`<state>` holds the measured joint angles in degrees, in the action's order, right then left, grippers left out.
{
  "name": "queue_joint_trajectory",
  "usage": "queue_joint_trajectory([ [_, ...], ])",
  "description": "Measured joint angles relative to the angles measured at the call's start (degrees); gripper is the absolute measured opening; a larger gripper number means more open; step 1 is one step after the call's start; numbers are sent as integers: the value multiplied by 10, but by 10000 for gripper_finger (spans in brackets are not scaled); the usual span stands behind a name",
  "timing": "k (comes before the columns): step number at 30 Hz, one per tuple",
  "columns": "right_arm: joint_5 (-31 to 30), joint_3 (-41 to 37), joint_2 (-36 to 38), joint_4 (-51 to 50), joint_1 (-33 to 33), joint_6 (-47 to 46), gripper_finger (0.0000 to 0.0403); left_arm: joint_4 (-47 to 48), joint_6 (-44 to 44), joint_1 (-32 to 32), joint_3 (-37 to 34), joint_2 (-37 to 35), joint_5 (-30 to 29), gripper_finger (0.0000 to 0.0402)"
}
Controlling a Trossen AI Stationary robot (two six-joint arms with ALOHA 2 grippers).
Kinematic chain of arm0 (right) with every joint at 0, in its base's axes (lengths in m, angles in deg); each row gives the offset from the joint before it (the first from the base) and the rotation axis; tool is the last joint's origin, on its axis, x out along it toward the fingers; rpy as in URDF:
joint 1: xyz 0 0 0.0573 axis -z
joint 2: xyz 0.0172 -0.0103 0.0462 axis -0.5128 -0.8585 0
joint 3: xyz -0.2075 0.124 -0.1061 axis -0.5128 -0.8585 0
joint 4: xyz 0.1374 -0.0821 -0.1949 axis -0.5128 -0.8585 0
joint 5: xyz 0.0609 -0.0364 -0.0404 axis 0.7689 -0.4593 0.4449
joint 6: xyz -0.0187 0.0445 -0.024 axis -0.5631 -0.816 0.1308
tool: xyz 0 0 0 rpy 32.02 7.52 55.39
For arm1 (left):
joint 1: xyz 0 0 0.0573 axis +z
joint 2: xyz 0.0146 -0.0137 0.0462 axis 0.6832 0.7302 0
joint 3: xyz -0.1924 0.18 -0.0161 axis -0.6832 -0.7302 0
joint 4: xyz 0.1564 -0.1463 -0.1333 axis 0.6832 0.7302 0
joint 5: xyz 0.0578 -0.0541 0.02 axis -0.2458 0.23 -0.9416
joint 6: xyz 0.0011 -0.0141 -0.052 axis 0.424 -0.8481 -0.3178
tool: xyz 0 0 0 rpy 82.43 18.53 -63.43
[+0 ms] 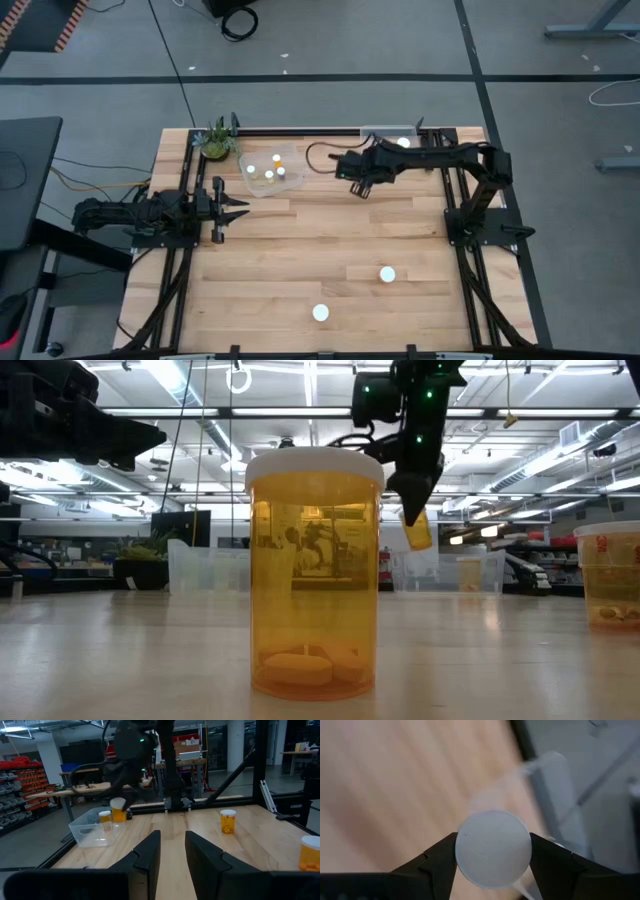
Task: Pick and place medicine bottles into bin by pill shape (circle, oval)
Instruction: Put the large orange pill bottle into the right transparent bin
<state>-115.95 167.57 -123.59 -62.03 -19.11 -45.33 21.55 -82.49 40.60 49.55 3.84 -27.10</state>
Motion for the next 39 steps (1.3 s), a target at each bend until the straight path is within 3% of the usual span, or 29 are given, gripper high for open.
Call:
queue_joint_trajectory([
  [5,-50,0,0,-29,37,-28,232,0,0,0,0,0,0,99],
  [14,-51,0,0,-23,103,-10,232,0,0,0,0,0,0,98],
  [27,30,-5,0,107,201,11,232,0,0,0,0,0,0,100],
  [33,101,-42,0,165,230,2,232,0,0,0,0,0,0,97],
  [39,112,-85,0,198,246,-3,232,0,0,0,0,0,0,99],
])
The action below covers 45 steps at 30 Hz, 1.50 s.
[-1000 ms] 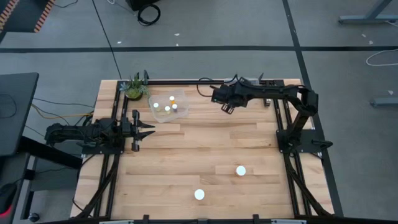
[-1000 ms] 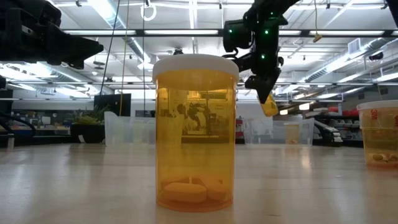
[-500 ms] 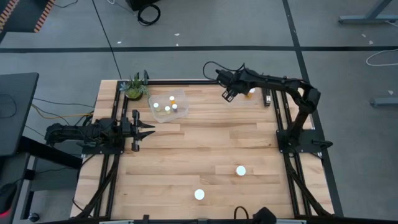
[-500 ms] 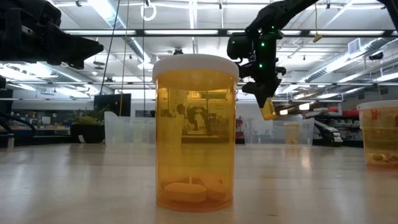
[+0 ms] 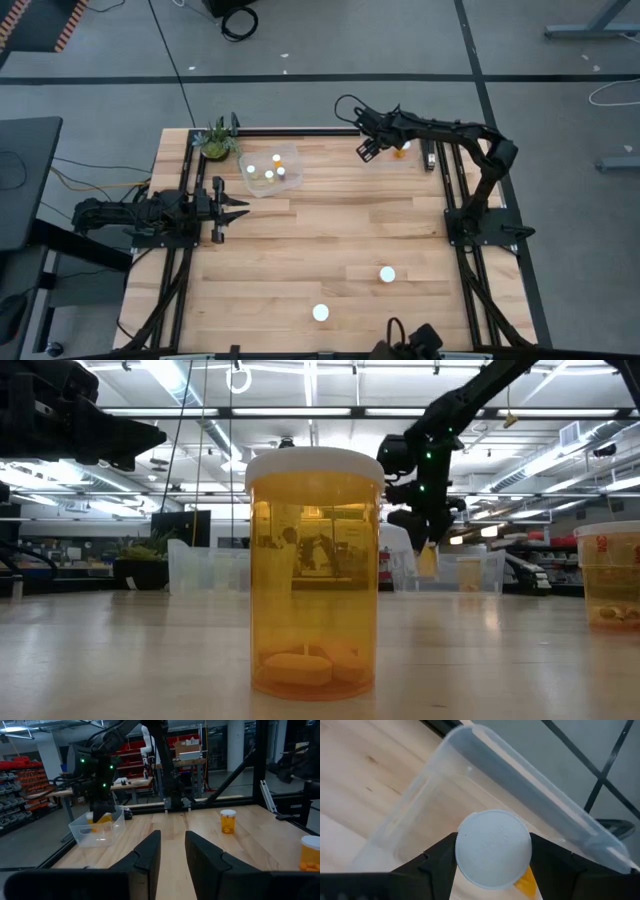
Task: Pick and place medicine bottles into bin by pill shape (circle, oval)
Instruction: Put the large orange pill bottle into the right transparent bin
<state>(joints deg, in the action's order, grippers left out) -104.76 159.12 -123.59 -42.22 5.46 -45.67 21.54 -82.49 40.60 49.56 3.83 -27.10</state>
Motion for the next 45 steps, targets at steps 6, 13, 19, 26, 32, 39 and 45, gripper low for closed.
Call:
queue_joint_trajectory([
  [6,37,-42,0,63,15,0,232,0,0,0,0,0,0,98],
  [13,42,-58,0,98,18,4,235,0,0,0,0,0,0,95],
  [19,42,-58,0,106,18,9,254,0,0,0,0,0,0,99],
  [26,42,-57,0,105,18,15,269,0,0,0,0,0,0,92],
  [32,42,-43,0,103,18,19,273,0,0,0,0,0,0,91],
  [39,48,-10,0,60,9,22,274,0,0,0,0,0,0,94],
  [45,47,48,0,-12,-18,22,274,0,0,0,0,0,0,87],
])
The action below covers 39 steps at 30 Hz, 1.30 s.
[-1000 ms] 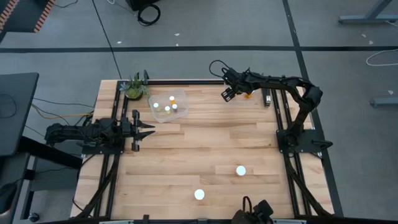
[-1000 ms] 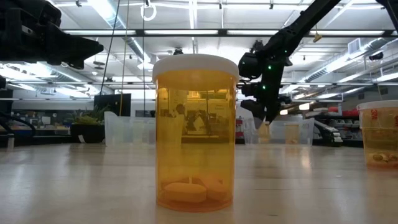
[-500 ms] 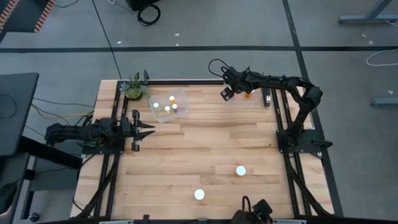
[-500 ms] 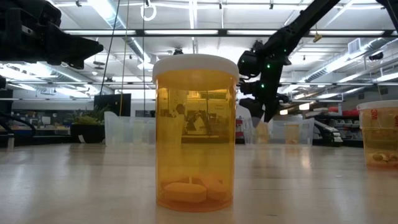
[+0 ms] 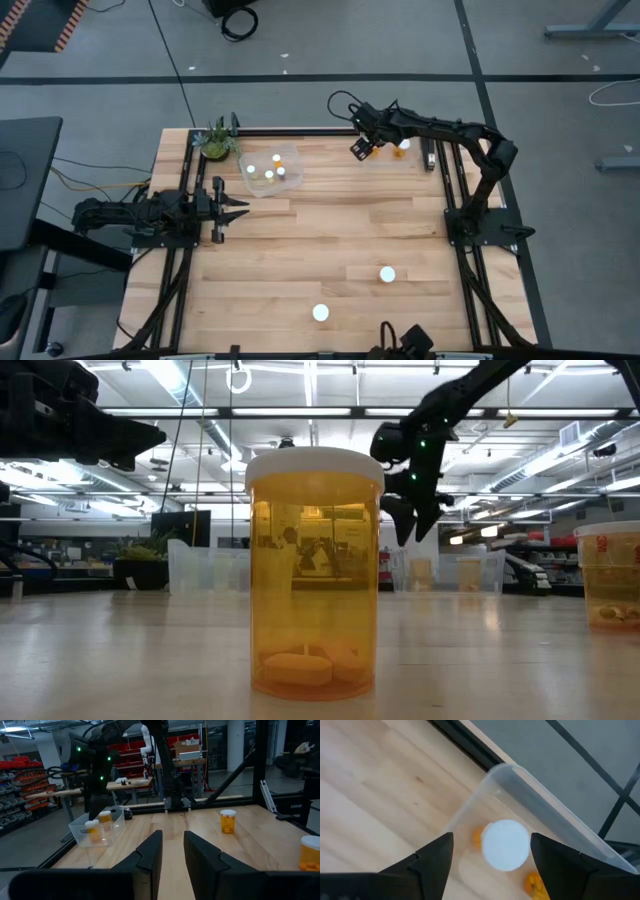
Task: Pick and place medicine bottles into bin by pill shape (circle, oval)
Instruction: Put the large orange pill bottle into the right transparent bin
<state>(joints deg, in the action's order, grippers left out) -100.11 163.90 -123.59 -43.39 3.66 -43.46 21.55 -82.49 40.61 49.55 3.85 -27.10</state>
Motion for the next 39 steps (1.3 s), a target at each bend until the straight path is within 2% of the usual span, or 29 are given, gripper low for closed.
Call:
queue_joint_trajectory([
  [5,14,46,0,-26,-45,0,273,0,0,0,0,0,0,91],
  [11,114,63,0,-23,-121,10,273,0,0,0,0,0,0,95],
  [15,146,62,0,-22,-184,-1,273,0,0,0,0,0,0,90],
  [23,148,62,0,-3,-336,-9,272,0,0,0,0,0,0,91],
  [32,137,62,0,16,-478,-71,272,0,0,0,0,0,0,93],
  [39,76,62,0,-32,-561,-125,272,0,0,0,0,0,0,87],
])
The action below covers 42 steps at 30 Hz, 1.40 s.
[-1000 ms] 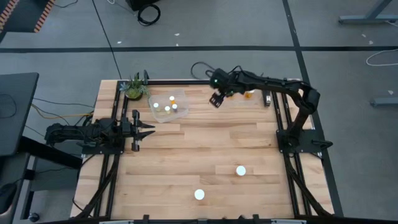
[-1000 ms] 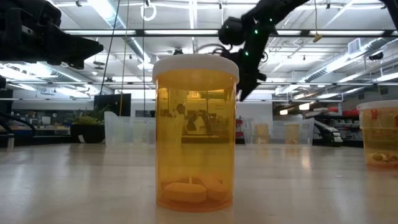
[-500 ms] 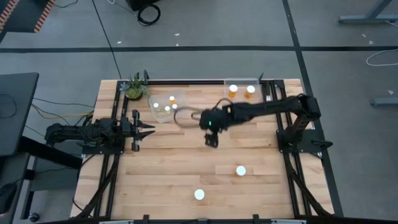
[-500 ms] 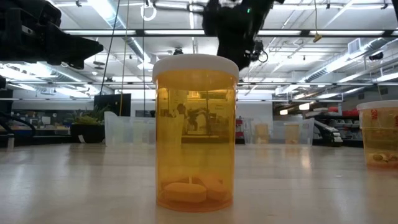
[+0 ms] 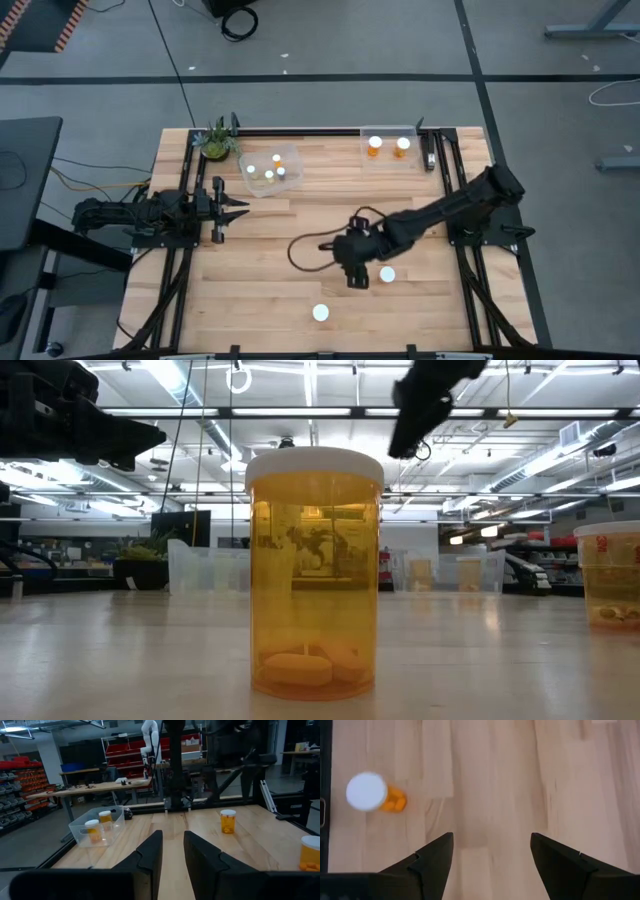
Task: Pick and place medicine bottles into bin by pill shape (circle, oval)
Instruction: Put the large orange pill bottle into the right transparent bin
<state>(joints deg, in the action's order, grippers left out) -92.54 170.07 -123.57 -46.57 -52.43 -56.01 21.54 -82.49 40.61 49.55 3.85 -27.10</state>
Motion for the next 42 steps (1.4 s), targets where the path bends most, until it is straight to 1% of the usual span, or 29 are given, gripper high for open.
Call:
queue_joint_trajectory([
  [6,-36,-1,0,-49,-51,-80,272,0,0,0,0,0,0,94],
  [10,-73,-25,0,-60,-78,-121,272,0,0,0,0,0,0,95],
  [12,-84,-40,0,-58,-84,-147,272,0,0,0,0,0,0,93],
  [17,-88,-87,-1,-60,-89,-206,273,0,0,0,0,0,0,88],
  [21,-86,-119,-1,-62,-95,-240,284,0,0,0,0,0,0,89],
  [30,-46,-147,-1,-55,-111,-302,323,0,0,0,0,0,0,94],
  [36,-38,-168,0,-50,-125,-331,326,0,0,0,0,0,0,88],
  [42,-8,-189,-1,-32,-129,-348,322,0,0,0,0,0,0,92],
])
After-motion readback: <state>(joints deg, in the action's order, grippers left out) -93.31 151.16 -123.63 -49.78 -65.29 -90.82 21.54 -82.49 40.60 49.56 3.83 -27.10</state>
